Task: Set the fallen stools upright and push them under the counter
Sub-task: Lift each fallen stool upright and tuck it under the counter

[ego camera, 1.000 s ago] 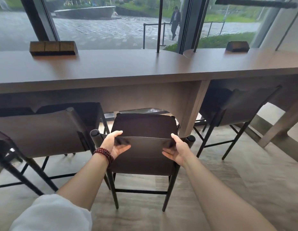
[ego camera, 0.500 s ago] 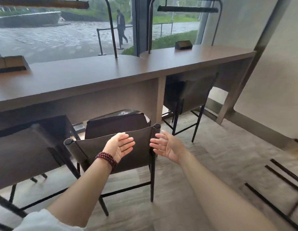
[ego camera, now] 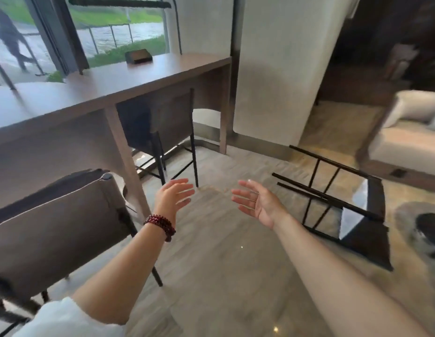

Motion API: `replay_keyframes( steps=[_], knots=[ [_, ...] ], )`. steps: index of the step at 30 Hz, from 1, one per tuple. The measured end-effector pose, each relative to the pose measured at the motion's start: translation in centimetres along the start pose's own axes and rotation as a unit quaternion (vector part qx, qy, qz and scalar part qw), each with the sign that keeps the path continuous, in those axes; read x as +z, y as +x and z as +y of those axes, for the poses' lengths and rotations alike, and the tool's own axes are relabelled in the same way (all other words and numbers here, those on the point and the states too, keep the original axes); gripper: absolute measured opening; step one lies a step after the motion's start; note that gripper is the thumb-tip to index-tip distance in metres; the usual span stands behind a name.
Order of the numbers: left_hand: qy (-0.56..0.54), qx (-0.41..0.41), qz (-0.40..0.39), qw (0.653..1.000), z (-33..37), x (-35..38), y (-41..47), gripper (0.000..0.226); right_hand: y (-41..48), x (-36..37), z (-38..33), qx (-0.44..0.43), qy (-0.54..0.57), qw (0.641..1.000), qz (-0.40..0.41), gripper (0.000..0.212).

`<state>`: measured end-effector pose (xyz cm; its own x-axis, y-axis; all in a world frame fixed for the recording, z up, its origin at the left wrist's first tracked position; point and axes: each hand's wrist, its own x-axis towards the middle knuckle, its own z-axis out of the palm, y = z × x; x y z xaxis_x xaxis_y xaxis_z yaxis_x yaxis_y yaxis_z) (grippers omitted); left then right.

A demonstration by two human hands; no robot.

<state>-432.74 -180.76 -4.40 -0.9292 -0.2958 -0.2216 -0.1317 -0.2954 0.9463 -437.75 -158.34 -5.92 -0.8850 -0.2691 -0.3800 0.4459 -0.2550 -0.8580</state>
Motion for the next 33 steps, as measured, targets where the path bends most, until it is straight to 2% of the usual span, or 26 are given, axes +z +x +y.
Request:
replay_keyframes(
  steps=[9, 18, 24, 33],
  knots=[
    [0.02, -0.041, -0.145, 0.988, -7.0, 22.8, -5.4, 0.017, -11.5, -23.3, -4.4, -0.048, 0.008, 0.991, 0.128, 0.026],
    [0.053, -0.078, -0.275, 0.957, -13.2, 42.6, -9.1, 0.017, -19.8, -40.6, -6.3, -0.084, 0.042, 0.96, 0.264, 0.028],
    [0.077, -0.096, -0.338, 0.933, -16.9, 53.9, -8.6, 0.017, -21.0, -49.7, -8.1, -0.099, 0.07, 0.94, 0.318, 0.028],
    [0.103, -0.126, -0.403, 0.901, -22.1, 70.2, -2.9, 0.016, -16.7, -62.9, -13.7, -0.107, 0.091, 0.919, 0.369, 0.027]
  ],
)
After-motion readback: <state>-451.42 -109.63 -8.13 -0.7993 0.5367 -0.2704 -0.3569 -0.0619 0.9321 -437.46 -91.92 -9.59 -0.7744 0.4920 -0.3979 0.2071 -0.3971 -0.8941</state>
